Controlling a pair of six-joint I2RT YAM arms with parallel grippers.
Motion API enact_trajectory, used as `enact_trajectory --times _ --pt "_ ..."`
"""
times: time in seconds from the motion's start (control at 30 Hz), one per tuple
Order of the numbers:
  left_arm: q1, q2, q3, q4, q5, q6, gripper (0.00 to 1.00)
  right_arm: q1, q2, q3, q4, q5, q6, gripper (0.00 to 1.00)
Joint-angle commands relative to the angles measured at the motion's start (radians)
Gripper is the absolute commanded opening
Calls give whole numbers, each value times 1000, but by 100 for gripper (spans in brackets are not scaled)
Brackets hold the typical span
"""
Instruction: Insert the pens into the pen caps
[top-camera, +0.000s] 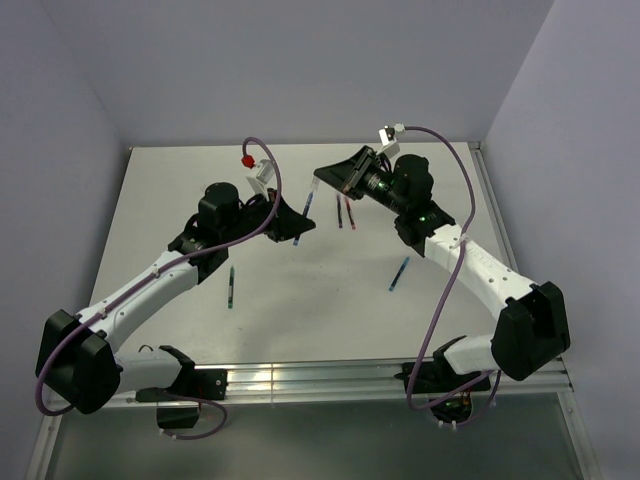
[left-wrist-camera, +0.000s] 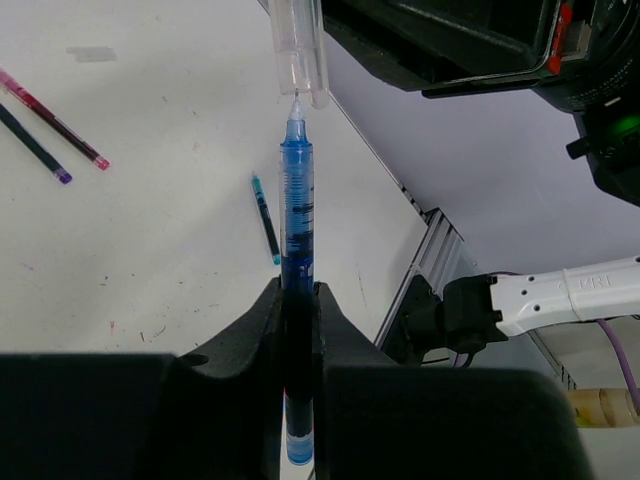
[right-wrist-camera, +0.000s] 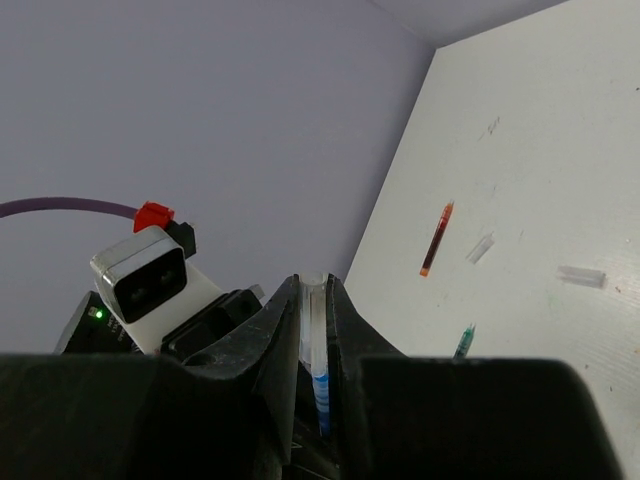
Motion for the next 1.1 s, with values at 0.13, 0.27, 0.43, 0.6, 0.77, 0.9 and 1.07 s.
enact_trajectory --times 0.13,0.27,0.43,0.6,0.77,0.9,1.07 --pt "-4 -29 8 17 -7 24 0 8 -52 -11 11 14 -24 0" --pt "-4 -30 8 16 -7 25 0 13 -41 -13 11 8 -24 0" --pt "-6 -30 8 17 -8 25 0 22 -35 -10 11 6 -22 0" --pt "-4 -32 8 14 -14 25 0 31 -30 -13 11 8 -21 0" --pt "-4 -44 2 12 -49 27 0 46 -26 -16 12 20 -24 0" --pt "-2 -53 -1 11 -63 27 0 57 -18 -18 12 23 -26 0" --pt "-1 -50 0 3 -80 21 0 69 -29 -19 12 38 -38 0"
